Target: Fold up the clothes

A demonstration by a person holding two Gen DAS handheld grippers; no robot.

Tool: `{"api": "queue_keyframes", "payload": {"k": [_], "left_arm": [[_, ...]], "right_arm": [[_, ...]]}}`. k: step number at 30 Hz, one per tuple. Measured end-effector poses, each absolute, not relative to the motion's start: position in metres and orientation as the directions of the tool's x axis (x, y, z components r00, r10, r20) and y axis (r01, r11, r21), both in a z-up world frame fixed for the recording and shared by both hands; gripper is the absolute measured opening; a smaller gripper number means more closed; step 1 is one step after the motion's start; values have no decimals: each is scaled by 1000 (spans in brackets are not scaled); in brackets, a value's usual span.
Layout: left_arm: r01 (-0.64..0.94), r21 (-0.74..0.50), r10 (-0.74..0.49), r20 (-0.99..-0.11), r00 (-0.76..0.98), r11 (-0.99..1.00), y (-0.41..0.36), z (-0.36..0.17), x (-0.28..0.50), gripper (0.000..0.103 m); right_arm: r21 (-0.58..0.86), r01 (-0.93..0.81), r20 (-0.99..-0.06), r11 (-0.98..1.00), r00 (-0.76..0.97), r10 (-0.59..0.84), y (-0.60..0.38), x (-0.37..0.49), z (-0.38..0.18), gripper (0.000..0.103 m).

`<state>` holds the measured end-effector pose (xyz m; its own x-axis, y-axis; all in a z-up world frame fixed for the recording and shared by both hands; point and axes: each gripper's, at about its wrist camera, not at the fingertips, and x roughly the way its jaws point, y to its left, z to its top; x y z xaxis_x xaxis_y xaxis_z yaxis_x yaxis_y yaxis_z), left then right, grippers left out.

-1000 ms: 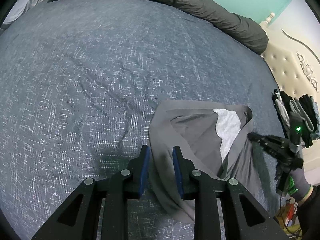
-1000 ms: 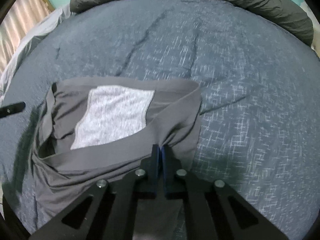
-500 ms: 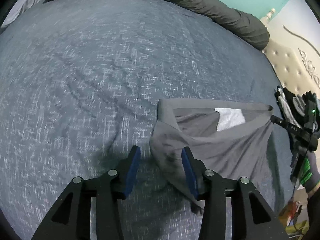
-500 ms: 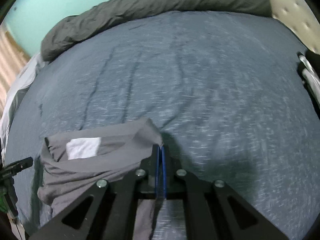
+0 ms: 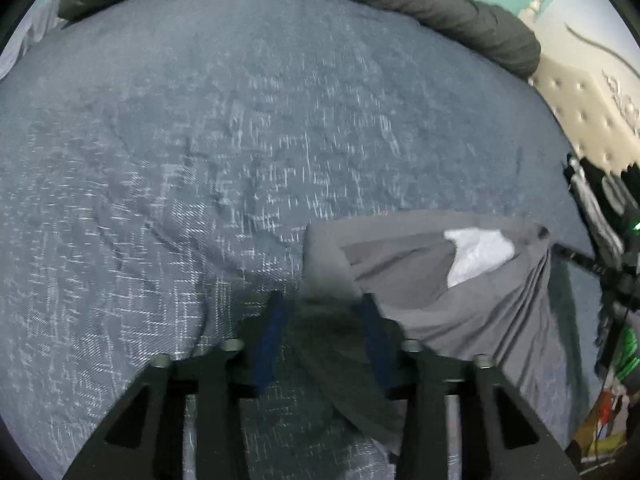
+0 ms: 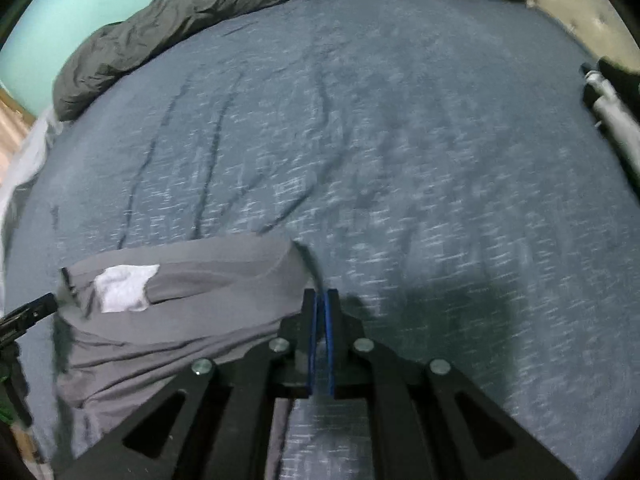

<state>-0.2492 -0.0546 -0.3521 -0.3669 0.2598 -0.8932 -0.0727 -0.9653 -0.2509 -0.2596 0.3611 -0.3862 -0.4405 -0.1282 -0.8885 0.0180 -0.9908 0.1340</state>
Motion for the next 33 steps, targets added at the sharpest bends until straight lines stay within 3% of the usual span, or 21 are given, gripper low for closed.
{"api": "queue_keyframes", "payload": {"k": [2,5,9,11,12,13,16,22,25,31,33], "left_arm": [[-87,-242,257,-901,-349,-966,-52,-359,-250,14],[-94,-232,250,-908,-335,-968,-52,-366,-245,11],[-74,-238,249,-898,-363,-968,-58,-358,-237,11],[-56,-240,243,-893,-379,-969,-62,-352,-235,15],[-53,-244,246,-892,-380,-968,-63,-349,-236,17],[-52,-245,246,-890,-384,-968,-64,-346,-236,24],[-67,-228,236,-888,-395,-971,-62,-340,-239,26],[-87,-228,244,-895,-374,-970,-58,-349,-249,28],[-84,-244,258,-896,-361,-966,-59,-360,-252,28],[-102,-259,279,-885,-372,-960,-61,-358,-250,6],[-100,-271,289,-874,-391,-957,-64,-351,-248,6]], "right_arm": [[98,40,-872,-994,-478,-105,353,-256,-374,4],[67,65,-848,-996,-522,-91,343,-252,-360,4],[114,184,-865,-976,-464,-189,311,-257,-366,8],[140,220,-888,-965,-403,-220,296,-261,-377,22],[149,226,-899,-963,-373,-227,288,-262,-385,35],[158,228,-905,-961,-357,-233,283,-262,-391,38],[166,234,-913,-958,-331,-239,271,-261,-403,38],[135,251,-924,-958,-317,-213,261,-257,-414,33],[120,271,-918,-955,-336,-211,258,-253,-412,9],[113,306,-895,-945,-382,-231,259,-244,-399,3],[133,300,-883,-945,-396,-251,265,-242,-392,3]]}}
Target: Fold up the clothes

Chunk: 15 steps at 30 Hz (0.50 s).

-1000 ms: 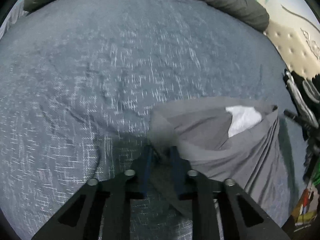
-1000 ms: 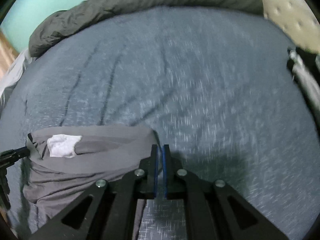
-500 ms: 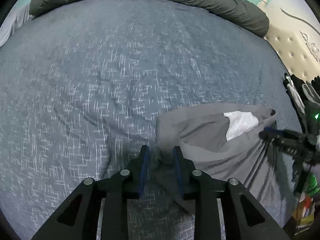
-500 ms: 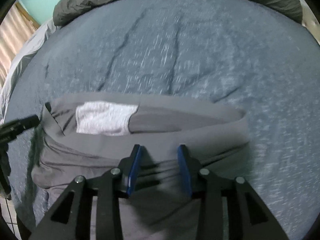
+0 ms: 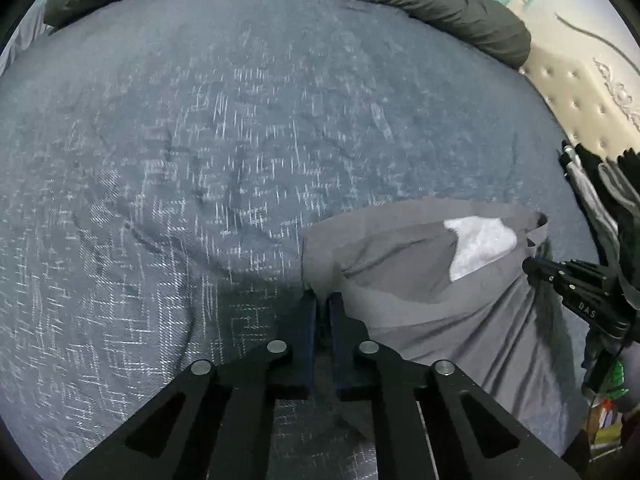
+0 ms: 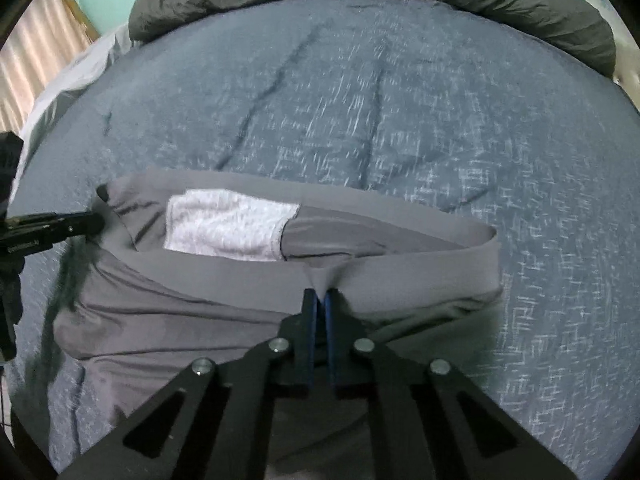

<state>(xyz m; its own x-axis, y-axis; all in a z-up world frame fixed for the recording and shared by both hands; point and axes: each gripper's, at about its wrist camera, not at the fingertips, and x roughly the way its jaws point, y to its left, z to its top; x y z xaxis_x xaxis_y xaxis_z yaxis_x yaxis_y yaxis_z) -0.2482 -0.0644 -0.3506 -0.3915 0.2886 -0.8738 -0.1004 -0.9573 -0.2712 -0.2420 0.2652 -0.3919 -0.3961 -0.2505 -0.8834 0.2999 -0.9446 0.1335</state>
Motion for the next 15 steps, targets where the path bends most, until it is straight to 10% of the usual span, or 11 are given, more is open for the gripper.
{"api": "queue_keyframes", "payload": {"k": [15], "left_arm": [[-68,-284,284,-855,-435,-957,-60,-339,-262,11]], "right_arm": [[172,283,-857,-944,-430,-285,277,-253,-364,3]]}}
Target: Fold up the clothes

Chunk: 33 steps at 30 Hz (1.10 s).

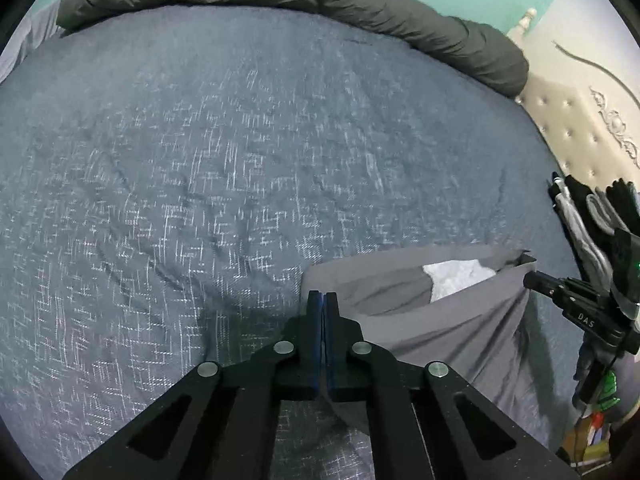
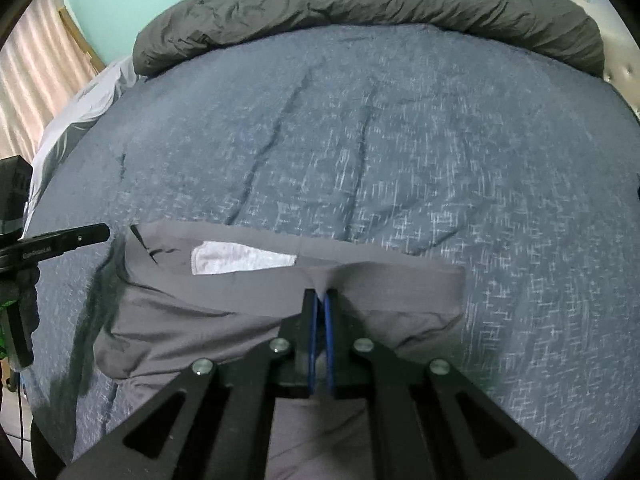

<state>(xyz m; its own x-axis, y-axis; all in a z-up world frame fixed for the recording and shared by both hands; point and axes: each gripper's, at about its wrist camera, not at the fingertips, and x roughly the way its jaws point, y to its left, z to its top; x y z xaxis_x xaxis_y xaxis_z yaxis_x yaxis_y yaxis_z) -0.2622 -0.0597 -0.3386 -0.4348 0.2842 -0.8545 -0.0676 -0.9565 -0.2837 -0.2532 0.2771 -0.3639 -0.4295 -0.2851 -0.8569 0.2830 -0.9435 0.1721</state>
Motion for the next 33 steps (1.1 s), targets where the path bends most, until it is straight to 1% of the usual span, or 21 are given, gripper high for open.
{"api": "queue_keyframes", "payload": {"k": [1,2,6,9,11,14,21,27,29,33], "left_arm": [[-64,-269,270,-861,-432,-961,-59,-339,-262,25],[-67,-262,264,-863,-431,-963,-60,-339,-261,34],[-77,-236,247,-882,-401,-969,-55,-350,-263,35],[-88,-248,263,-883,-390,-965,-51,-360,-265,33],[-96,-262,279,-879,-386,-960,-50,-364,-265,16],[-103,-280,298,-874,-384,-954,-50,-368,-266,5],[-56,-349,332,-816,-473,-936,-75,-345,-265,3],[-13,-385,348,-819,-455,-923,-75,-351,-276,4],[22,-419,365,-813,-453,-908,-78,-355,-280,4],[84,-439,359,-818,-450,-895,-88,-360,-286,10]], "right_arm": [[170,280,-861,-945,-424,-281,278,-254,-366,3],[169,273,-861,-947,-427,-276,279,-254,-368,3],[178,241,-847,-954,-457,-273,287,-252,-368,3],[176,257,-843,-950,-460,-280,284,-253,-365,3],[173,271,-838,-947,-464,-286,282,-254,-361,3],[175,285,-832,-942,-469,-296,280,-255,-357,3],[178,290,-806,-940,-505,-309,280,-254,-347,3],[185,255,-819,-949,-493,-292,277,-264,-358,3],[190,236,-824,-953,-490,-286,277,-269,-363,3],[196,194,-854,-961,-447,-264,279,-279,-382,3]]}}
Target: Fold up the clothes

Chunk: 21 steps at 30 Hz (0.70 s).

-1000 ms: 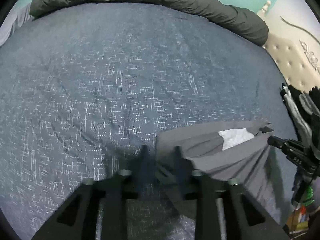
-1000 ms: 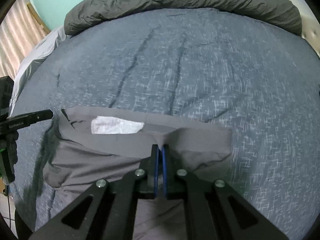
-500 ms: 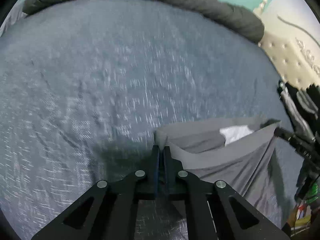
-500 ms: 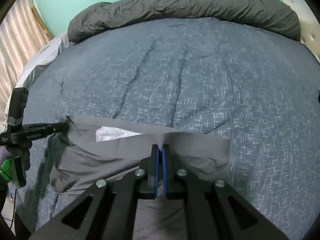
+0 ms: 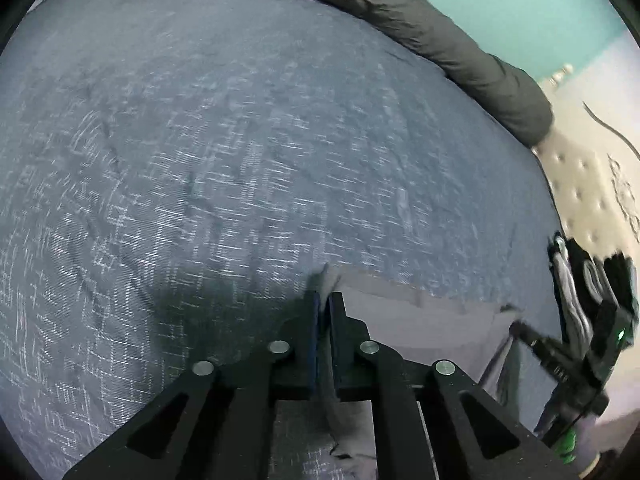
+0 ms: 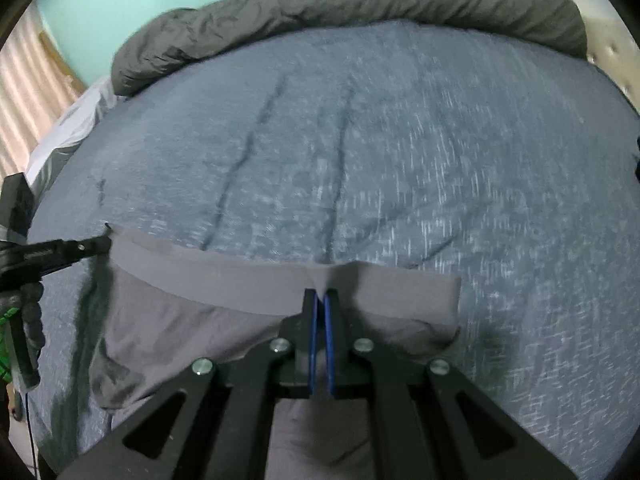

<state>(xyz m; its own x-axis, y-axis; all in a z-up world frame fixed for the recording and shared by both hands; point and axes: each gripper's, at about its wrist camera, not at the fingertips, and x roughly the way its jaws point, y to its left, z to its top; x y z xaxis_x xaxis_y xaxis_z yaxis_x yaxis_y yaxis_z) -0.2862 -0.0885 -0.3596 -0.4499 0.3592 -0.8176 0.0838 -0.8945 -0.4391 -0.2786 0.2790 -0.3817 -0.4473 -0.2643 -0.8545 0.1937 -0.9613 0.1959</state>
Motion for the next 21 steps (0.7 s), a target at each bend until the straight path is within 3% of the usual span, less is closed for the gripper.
{"api": "queue_keyframes", "payload": {"k": [3,6,13,16,17,18,21], "left_arm": [[46,-423,360,-819,-447,-905,-88,-355,-281,15],[-4,-391,353,-827,-439,-920,-86,-353,-275,27],[-11,-372,340,-837,-429,-928,-80,-363,-278,28],[-54,-337,328,-847,-417,-940,-71,-366,-281,24],[-72,-325,325,-852,-411,-943,-67,-367,-281,11],[-85,-314,321,-855,-408,-945,-64,-368,-282,7],[-73,-326,325,-844,-427,-942,-68,-367,-283,4]], "right_arm": [[204,173,-867,-964,-425,-260,281,-282,-393,3],[219,158,-866,-963,-422,-266,284,-283,-397,3],[274,154,-845,-949,-433,-314,287,-282,-393,4],[311,134,-818,-941,-466,-337,304,-282,-382,13],[325,125,-807,-937,-480,-344,311,-281,-378,15],[340,115,-794,-933,-497,-350,320,-280,-373,18],[344,88,-777,-935,-533,-336,351,-277,-361,27]]}}
